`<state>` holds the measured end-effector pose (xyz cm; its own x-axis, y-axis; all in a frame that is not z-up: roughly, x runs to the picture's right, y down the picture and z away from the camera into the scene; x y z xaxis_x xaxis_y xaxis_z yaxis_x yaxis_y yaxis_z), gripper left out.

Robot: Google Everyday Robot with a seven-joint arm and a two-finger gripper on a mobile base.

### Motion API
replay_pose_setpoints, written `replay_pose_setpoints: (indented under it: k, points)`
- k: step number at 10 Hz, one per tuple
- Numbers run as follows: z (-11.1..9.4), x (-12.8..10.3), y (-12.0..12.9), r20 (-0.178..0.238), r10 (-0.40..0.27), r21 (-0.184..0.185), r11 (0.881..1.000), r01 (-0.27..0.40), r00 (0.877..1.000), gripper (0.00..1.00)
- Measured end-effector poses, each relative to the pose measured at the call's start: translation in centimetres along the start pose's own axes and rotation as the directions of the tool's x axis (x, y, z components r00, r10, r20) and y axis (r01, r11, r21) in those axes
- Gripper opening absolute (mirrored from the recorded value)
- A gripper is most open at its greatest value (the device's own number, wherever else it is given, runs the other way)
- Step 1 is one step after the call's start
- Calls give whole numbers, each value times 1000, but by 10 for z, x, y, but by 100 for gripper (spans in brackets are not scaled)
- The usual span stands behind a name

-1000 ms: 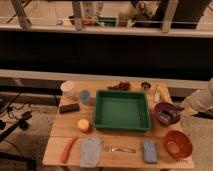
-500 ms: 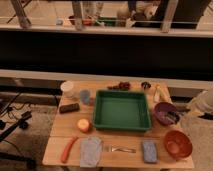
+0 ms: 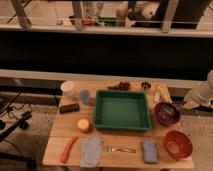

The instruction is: Wipe purple bowl with brush

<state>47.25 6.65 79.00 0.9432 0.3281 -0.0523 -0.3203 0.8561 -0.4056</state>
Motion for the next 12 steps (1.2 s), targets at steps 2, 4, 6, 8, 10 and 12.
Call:
replay_pose_setpoints:
  k: [2, 4, 6, 8, 10, 12]
  points:
    - [-5, -26, 3, 21, -32, 12, 999, 32, 999, 0]
    - [-9, -45, 18, 43, -61, 9, 998, 61, 997, 0]
    - [-12, -53, 38, 65, -83, -4, 997, 83, 994, 0]
    - [-14, -51, 54, 74, -94, -18, 995, 96, 993, 0]
    - [-17, -39, 66, 71, -93, -28, 995, 95, 993, 0]
    - [-20, -12, 66, 57, -67, -28, 997, 69, 996, 0]
